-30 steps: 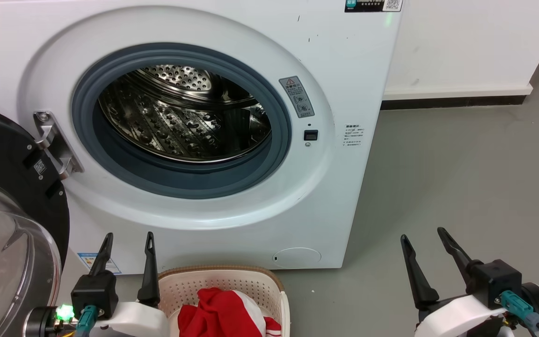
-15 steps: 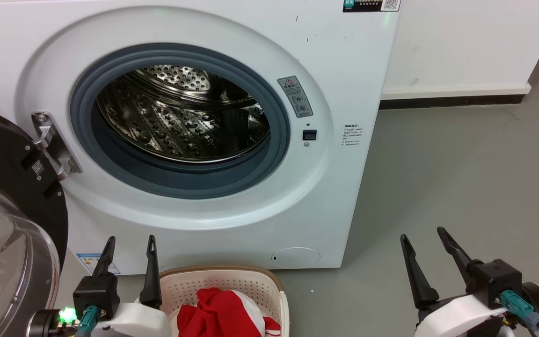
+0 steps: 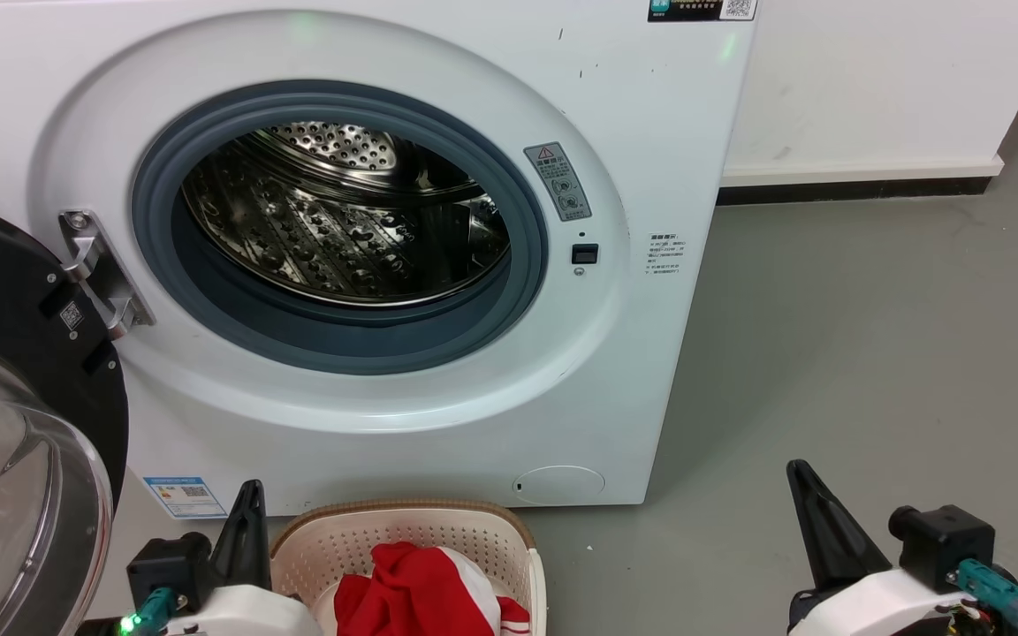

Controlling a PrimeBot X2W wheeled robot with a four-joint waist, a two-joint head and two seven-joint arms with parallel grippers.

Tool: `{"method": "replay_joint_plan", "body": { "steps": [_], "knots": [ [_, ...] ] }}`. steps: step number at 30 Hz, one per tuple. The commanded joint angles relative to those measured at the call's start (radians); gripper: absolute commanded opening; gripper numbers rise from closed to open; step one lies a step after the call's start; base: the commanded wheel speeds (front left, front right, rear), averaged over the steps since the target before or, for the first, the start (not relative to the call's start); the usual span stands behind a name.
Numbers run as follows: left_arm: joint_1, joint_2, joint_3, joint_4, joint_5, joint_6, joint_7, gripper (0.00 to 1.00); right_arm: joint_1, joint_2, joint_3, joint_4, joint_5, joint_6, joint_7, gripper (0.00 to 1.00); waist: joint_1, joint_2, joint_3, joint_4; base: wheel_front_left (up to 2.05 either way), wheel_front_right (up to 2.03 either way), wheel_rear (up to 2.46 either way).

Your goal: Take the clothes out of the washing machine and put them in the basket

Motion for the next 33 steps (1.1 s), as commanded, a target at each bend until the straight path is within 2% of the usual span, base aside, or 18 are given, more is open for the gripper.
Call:
{"method": "replay_joint_plan", "body": {
  "steps": [1,16,33],
  "knots": [
    [-0.029,0.001,0.011,-0.008,-0.049,-0.010,0.005,0.00,-0.023,-0.007,-0.004,-0.007,0.058,0.000,0.000,0.00,0.0000,0.0000,0.000,0.000,0.00,0.00,0.00],
    [-0.059,-0.016,0.041,0.022,-0.324,-0.052,0.045,0.00,-0.066,-0.024,-0.019,0.047,0.361,0.000,0.008,0.00,0.0000,0.0000,0.004,0.003,0.00,0.00,0.00],
    [-0.089,-0.031,0.070,0.053,-0.569,-0.090,0.083,0.00,-0.097,-0.033,-0.039,0.090,0.625,0.000,0.021,0.00,0.0000,0.0000,0.009,0.006,0.00,0.00,0.00]
  ]
}}
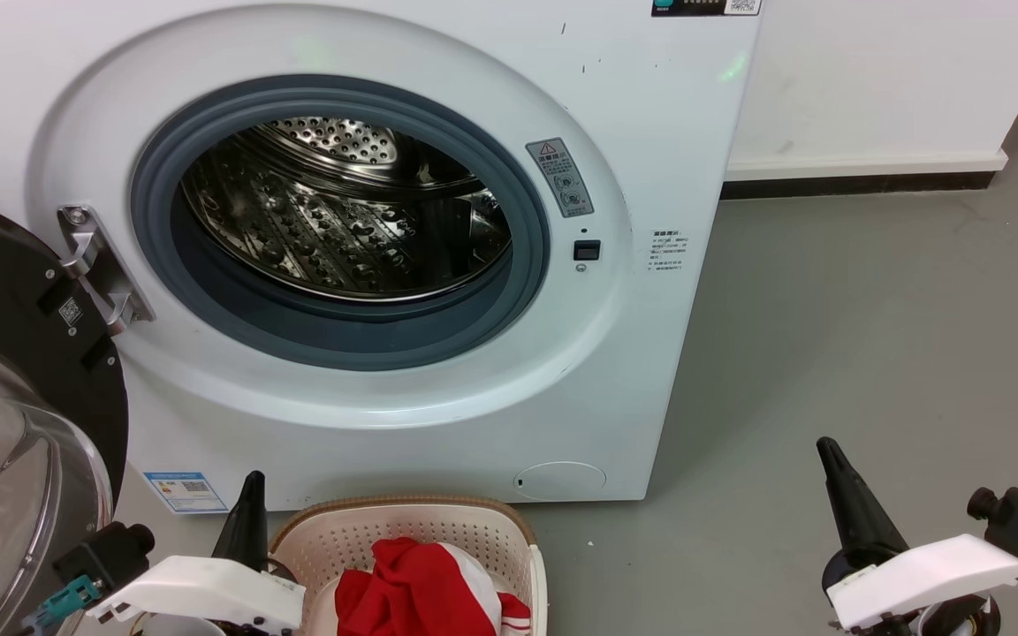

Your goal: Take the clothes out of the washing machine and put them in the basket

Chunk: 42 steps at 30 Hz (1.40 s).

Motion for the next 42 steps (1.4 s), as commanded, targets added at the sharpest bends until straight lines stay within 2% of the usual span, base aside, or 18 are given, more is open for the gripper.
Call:
{"method": "replay_joint_plan", "body": {
  "steps": [1,42],
  "knots": [
    [-0.030,0.001,0.007,-0.008,-0.026,-0.006,0.004,0.00,-0.028,-0.007,-0.005,-0.005,0.028,0.000,0.001,0.00,0.0000,0.0000,0.000,0.000,0.00,0.00,0.00],
    [-0.090,-0.031,0.069,0.059,-0.531,-0.085,0.086,0.00,-0.092,-0.010,-0.068,0.087,0.557,0.000,0.044,0.00,0.0000,0.0000,0.012,0.009,0.00,0.00,0.00]
  ]
}}
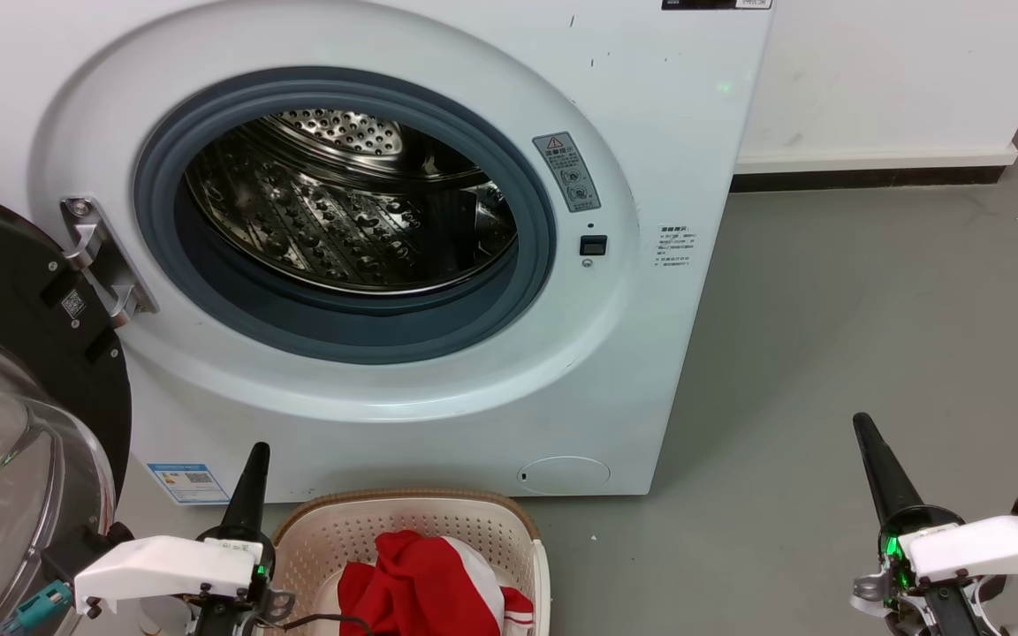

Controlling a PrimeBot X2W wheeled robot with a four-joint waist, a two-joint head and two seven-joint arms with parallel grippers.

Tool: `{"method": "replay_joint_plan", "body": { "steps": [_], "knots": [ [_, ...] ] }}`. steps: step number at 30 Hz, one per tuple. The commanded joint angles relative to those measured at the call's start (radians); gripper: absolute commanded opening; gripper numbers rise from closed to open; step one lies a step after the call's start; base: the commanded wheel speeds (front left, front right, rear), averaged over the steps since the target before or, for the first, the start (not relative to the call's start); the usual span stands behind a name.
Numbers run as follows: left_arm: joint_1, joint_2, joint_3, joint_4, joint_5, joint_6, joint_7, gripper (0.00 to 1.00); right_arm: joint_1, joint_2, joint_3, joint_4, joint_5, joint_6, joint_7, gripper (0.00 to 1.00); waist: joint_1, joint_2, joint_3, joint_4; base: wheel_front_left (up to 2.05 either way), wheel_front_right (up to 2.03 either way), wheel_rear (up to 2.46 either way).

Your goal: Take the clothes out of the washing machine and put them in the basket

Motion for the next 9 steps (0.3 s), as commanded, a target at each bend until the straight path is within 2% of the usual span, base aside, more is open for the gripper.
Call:
{"method": "replay_joint_plan", "body": {
  "steps": [1,9],
  "knots": [
    [-0.020,-0.001,0.007,-0.001,-0.023,-0.007,0.004,0.00,-0.021,-0.004,-0.005,0.000,0.024,0.000,0.003,0.00,0.0000,0.0000,0.000,0.000,0.00,0.00,0.00],
    [-0.029,-0.005,0.015,0.008,-0.093,-0.019,0.016,0.00,-0.031,-0.002,-0.015,0.014,0.095,0.000,0.011,0.00,0.0000,0.0000,0.002,0.002,0.00,0.00,0.00]
  ]
}}
